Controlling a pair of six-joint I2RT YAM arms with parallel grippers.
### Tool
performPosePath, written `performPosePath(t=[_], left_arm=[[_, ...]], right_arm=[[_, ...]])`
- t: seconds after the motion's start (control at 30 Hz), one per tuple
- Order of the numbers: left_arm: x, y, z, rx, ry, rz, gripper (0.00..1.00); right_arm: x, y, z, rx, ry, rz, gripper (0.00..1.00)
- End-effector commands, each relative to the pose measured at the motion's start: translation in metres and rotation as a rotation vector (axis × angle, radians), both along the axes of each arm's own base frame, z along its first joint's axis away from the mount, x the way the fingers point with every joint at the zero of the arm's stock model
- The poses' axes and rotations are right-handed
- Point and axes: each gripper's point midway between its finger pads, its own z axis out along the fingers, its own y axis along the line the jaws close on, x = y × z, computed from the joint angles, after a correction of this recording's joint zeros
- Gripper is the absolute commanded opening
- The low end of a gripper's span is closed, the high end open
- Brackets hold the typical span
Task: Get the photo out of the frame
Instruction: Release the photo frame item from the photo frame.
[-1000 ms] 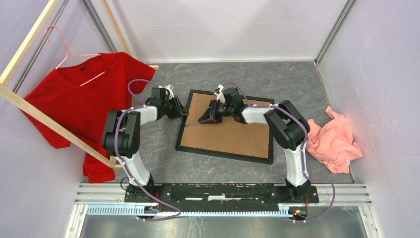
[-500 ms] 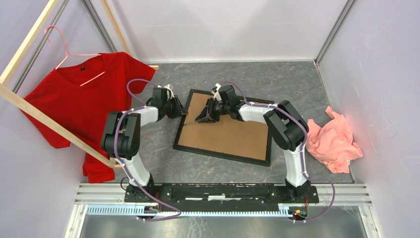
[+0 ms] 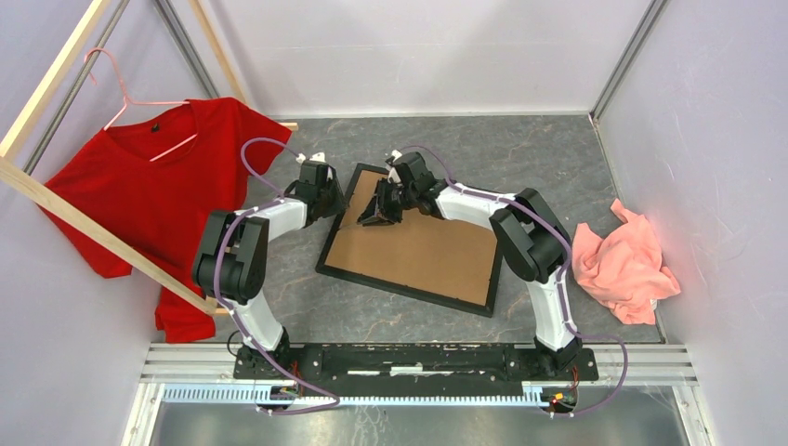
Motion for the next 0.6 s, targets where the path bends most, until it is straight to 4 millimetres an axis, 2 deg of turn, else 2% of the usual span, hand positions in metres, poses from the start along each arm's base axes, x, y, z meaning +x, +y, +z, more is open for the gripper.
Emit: performPosePath(t=[0.0,0.13,0.37,0.57], left_arm=[[-0.061,-0.007,-0.058,0.082,0.245,-0.067,0.02],[-0.059,-0.007,-0.055,0.086,0.237,-0.075,0.02],[-0.057,-0.005,-0.056,0.101,0.239,-0.075,0.02],[-0.058,-0.005,-0.059,0.100,0.246,-0.072,0.02]], right_arm=[[-0.024,0.063,0.087,0.213,-0.211,0.208,0.00],[-0.014,0.060,0.087,0.174,-0.265,0.204,0.00],[-0.018,0.053,0.081,0.156,-0.299,0.238,0.00],[-0.014,0.069,0.103,0.226,-0.323,0.237,0.00]])
